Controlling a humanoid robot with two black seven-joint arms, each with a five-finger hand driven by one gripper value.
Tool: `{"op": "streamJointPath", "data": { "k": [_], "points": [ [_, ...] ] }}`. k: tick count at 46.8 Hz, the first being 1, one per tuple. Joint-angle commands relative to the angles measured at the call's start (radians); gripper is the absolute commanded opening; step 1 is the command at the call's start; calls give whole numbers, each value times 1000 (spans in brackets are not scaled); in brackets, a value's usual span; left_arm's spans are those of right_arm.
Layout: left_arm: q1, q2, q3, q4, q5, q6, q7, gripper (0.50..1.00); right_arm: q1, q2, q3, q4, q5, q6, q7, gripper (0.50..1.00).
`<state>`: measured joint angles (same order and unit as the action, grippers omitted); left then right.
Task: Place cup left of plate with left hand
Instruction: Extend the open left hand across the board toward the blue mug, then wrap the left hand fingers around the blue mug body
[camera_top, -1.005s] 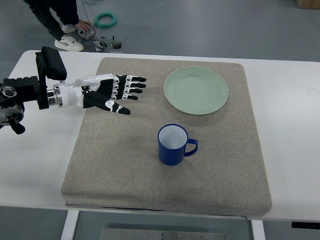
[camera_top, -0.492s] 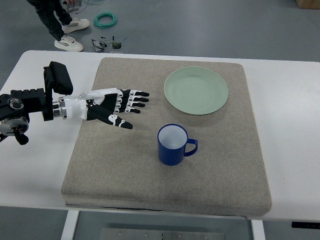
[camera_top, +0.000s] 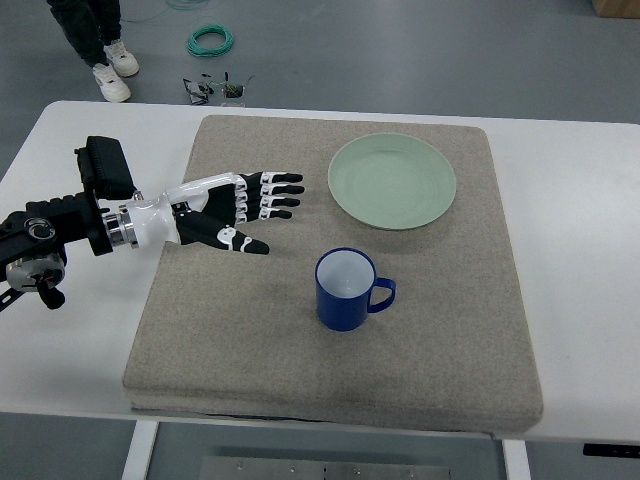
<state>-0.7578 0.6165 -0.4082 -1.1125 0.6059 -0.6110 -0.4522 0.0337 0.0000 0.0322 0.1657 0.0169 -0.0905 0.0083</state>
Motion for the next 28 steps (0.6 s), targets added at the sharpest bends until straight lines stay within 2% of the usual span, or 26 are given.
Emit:
{"op": "streamJointPath", "data": {
  "k": [1, 15, 28],
  "points": [
    [5, -9, 3, 8, 3, 0, -14, 977, 0, 0, 0, 0, 0, 0, -1, 934],
    [48, -17, 6, 7, 109, 0, -40, 984, 0, 0, 0, 0, 0, 0, -1, 934],
    [71, -72, 6, 30, 120, 0, -45, 994, 0, 0, 0, 0, 0, 0, -1, 934]
  ]
}}
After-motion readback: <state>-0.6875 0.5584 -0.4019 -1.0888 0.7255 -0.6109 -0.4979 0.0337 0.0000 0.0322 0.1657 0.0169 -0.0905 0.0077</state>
